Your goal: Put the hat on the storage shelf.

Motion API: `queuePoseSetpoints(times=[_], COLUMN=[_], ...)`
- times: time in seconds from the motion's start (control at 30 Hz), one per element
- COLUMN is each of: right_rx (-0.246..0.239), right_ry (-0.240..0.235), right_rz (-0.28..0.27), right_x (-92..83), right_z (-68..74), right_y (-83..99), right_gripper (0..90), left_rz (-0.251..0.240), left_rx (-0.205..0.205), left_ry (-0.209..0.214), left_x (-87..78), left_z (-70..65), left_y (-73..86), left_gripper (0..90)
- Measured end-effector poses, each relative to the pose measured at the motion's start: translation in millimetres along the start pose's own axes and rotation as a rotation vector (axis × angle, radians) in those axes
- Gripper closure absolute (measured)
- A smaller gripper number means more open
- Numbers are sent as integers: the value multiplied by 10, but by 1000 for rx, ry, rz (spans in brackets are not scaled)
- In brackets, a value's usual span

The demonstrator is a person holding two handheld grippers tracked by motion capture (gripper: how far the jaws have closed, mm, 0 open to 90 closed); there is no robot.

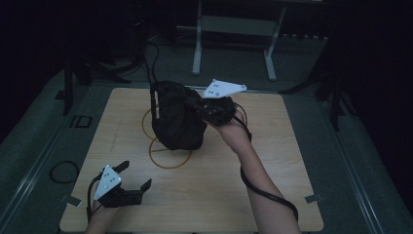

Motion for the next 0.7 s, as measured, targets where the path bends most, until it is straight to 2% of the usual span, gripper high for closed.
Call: queuePoseSetpoints(times=[0.2, 0.47, 0.63, 0.67, 0.7], right_rx=[35, 81, 114, 108, 90], right_ry=[-24, -60, -110, -123, -113], right_rz=[25, 28, -2, 3, 18], right_x=[191, 339, 383, 402, 427], right_z=[24, 54, 119, 154, 173], right_y=[65, 104, 74, 76, 90], right_gripper=[870, 853, 734, 703, 674], left_rz=[-7, -1, 2, 1, 1], left_rx=[-13, -23, -21, -22, -23], left_ry=[-1, 7, 8, 9, 9], left_x=[-2, 14, 21, 21, 22], left_z=[21, 15, 18, 15, 12], left_y=[10, 40, 50, 48, 47], left_gripper=[15, 15, 15, 15, 15])
Point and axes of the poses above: each handheld gripper's, and its own axes: x roughly forward along the jaws, y roughly out of its underside, z roughly to its left, the point moved 10 cm from there along x, roughly forward along the jaws, and after that the axes turned 3 degrees about -y, right-handed, at the moved point
